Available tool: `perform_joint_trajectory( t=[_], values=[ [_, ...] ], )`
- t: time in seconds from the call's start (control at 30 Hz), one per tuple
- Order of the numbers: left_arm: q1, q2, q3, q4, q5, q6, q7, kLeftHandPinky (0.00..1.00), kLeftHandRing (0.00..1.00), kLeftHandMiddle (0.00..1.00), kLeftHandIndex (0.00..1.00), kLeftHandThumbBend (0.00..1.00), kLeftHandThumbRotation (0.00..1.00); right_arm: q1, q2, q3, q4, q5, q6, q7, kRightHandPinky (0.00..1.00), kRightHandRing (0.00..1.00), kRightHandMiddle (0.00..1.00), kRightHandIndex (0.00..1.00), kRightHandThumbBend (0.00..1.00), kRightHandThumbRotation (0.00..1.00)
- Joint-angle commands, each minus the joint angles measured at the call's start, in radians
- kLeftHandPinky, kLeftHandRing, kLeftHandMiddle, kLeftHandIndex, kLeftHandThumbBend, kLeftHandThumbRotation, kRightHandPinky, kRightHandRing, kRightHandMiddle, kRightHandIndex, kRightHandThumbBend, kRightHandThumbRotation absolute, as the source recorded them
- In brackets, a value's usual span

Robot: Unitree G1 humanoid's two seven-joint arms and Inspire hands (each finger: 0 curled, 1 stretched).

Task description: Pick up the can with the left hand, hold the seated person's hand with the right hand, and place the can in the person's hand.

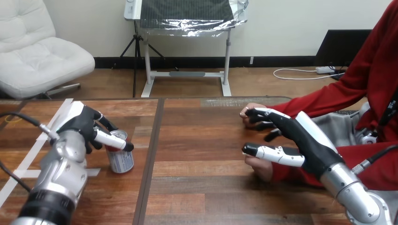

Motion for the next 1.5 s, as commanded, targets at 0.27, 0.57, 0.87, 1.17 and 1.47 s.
perform_joint_trajectory(
  t=[0.27, 0.57, 0.87, 1.17, 1.47],
  values=[
    [-0.016, 0.093, 0.038, -0.405, 0.040, 0.072, -0.085, 0.24, 0.33, 0.40, 0.44, 0.79, 0.00, -0.287, -0.123, 0.088, 0.134, -0.170, -0.049, -0.081, 0.68, 0.83, 0.86, 0.87, 0.89, 0.76],
    [0.006, 0.091, 0.047, -0.468, 0.035, 0.075, -0.095, 0.22, 0.31, 0.38, 0.43, 0.80, 0.00, -0.321, -0.143, 0.109, 0.191, -0.190, -0.040, -0.055, 0.71, 0.85, 0.87, 0.89, 0.90, 0.71],
    [0.025, 0.091, 0.054, -0.524, 0.029, 0.081, -0.109, 0.20, 0.30, 0.37, 0.43, 0.80, 0.00, -0.341, -0.154, 0.124, 0.237, -0.198, -0.034, -0.061, 0.72, 0.86, 0.87, 0.88, 0.93, 0.67],
    [0.038, 0.091, 0.056, -0.561, 0.033, 0.087, -0.115, 0.19, 0.29, 0.37, 0.42, 0.80, 0.00, -0.358, -0.169, 0.146, 0.281, -0.228, -0.039, -0.111, 0.70, 0.84, 0.86, 0.87, 0.93, 0.68],
    [0.049, 0.092, 0.060, -0.590, 0.029, 0.095, -0.120, 0.21, 0.30, 0.38, 0.42, 0.80, 0.00, -0.376, -0.183, 0.156, 0.321, -0.226, -0.038, -0.131, 0.73, 0.84, 0.86, 0.87, 0.93, 0.68]
  ],
)
